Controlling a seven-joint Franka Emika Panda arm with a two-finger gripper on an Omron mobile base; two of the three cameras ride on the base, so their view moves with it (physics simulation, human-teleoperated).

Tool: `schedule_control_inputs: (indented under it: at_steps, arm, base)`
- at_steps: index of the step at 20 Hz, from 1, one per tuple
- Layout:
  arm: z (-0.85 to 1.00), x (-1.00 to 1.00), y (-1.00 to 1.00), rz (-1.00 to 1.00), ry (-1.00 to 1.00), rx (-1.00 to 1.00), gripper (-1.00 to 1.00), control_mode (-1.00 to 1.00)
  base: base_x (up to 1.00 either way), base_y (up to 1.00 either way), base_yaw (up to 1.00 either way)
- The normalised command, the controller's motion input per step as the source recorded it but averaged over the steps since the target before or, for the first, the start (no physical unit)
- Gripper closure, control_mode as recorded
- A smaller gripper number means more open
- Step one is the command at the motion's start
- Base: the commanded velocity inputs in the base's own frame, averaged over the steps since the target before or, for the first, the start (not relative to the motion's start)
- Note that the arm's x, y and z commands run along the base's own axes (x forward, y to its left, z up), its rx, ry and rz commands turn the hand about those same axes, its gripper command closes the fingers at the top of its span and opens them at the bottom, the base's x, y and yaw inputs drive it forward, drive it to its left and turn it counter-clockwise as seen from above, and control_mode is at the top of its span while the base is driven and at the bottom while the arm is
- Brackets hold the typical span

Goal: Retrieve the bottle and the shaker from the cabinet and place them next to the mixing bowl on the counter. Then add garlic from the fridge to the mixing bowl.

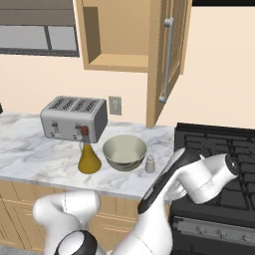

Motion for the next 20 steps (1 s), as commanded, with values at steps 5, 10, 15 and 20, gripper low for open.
schedule_control_inputs:
  at_steps: [5,10,15,20]
  arm:
    - [0.39,-0.8,0.44,0.05,0.0,-0.48,-1.0,-1.0]
    - [0.51,-0.6,0.59,0.38,0.04,-0.44,-1.0,-1.0]
    - [0.31,-0.54,0.68,0.51,0.02,-0.24,-1.0,-1.0]
    - [0.17,-0.05,0.51,0.66,0.08,-0.14,-1.0,-1.0]
  base:
    - [0.0,0.0,0.0]
    - [0.0,0.0,0.0]
    - [0.0,0.0,0.0]
    - [0.0,0.0,0.0]
